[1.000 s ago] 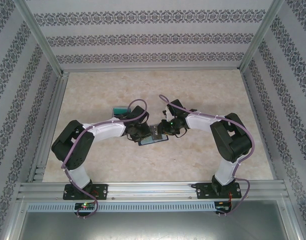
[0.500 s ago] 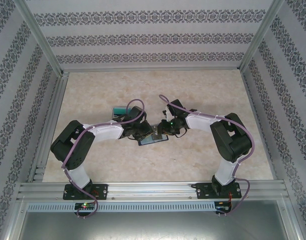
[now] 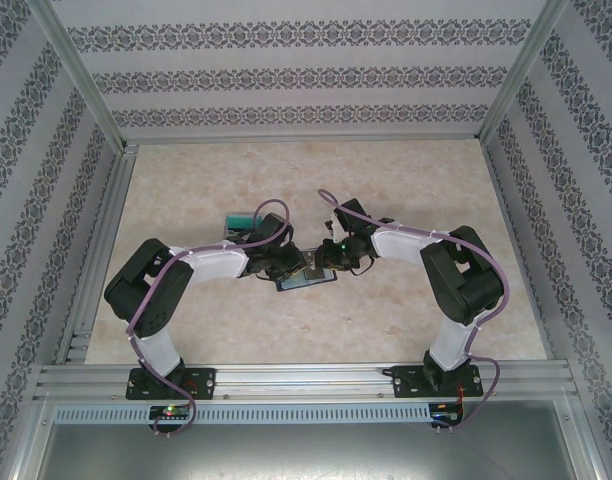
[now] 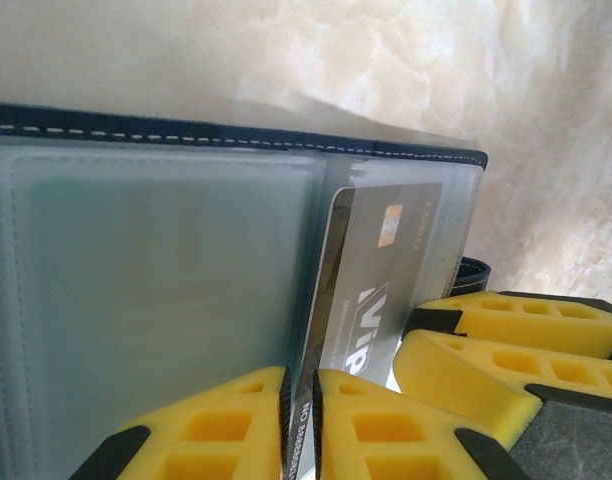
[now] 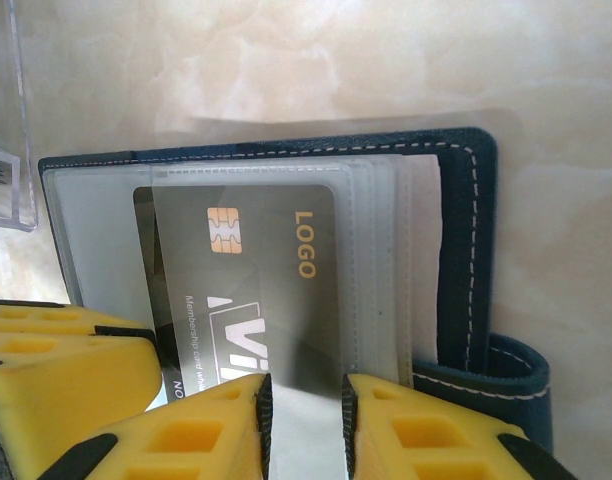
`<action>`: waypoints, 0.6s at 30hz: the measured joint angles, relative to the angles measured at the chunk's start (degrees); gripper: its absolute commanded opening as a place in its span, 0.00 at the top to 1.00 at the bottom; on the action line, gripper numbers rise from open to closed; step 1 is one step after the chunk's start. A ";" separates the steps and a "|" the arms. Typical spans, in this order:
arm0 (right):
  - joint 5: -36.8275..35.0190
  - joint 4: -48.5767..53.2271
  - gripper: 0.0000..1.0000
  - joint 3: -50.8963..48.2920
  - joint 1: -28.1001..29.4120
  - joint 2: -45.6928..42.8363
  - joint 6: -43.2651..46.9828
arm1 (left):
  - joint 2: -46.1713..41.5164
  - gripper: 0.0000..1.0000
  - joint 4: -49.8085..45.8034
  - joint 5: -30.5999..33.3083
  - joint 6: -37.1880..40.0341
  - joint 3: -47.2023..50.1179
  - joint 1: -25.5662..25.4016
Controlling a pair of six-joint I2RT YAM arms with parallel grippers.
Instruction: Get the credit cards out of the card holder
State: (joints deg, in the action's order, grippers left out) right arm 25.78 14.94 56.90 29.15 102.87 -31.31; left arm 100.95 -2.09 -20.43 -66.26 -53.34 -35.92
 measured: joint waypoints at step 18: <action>0.17 -0.11 0.72 0.00 0.00 0.04 -0.02 | 0.90 0.97 3.52 -1.62 1.14 1.92 0.04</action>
State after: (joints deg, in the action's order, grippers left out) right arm 25.96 14.83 56.90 29.15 102.91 -31.33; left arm 101.84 1.43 -22.04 -65.12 -51.42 -35.88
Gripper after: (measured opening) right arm 0.284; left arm 0.050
